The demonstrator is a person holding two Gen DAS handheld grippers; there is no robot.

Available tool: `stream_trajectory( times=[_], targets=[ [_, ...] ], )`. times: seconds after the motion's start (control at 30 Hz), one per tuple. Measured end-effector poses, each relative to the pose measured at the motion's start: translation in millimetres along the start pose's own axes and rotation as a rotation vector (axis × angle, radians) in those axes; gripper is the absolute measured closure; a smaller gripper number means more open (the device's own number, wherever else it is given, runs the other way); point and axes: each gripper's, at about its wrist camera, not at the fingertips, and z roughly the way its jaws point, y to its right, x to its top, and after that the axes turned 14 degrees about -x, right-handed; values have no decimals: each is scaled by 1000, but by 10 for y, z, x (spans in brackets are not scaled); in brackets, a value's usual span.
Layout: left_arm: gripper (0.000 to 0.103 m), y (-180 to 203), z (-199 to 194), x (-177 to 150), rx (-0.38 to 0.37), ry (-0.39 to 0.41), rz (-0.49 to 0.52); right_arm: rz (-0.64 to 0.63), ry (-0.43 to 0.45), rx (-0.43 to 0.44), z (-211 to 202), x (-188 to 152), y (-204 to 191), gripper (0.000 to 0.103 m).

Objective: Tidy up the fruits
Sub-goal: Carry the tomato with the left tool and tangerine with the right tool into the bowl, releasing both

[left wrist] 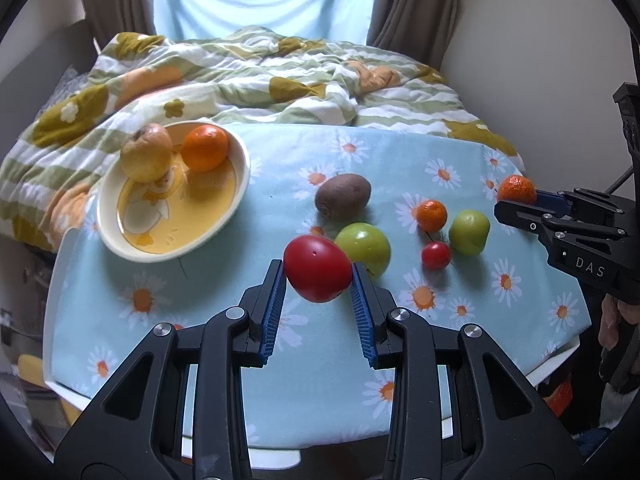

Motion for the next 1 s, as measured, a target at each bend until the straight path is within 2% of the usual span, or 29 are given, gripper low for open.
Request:
stream_trajectory(
  times=[0.47, 0.77, 1.0],
  targets=[
    [64, -1170, -193, 299, -8, -17, 25, 49, 0, 16, 68, 465, -1063, 73],
    [64, -1841, 4, 509, -27, -42, 36, 78, -31, 1, 343, 677, -1554, 73],
    [64, -2140, 244, 595, -26, -97, 90, 116, -66, -8, 514, 765, -1785, 73]
  ],
)
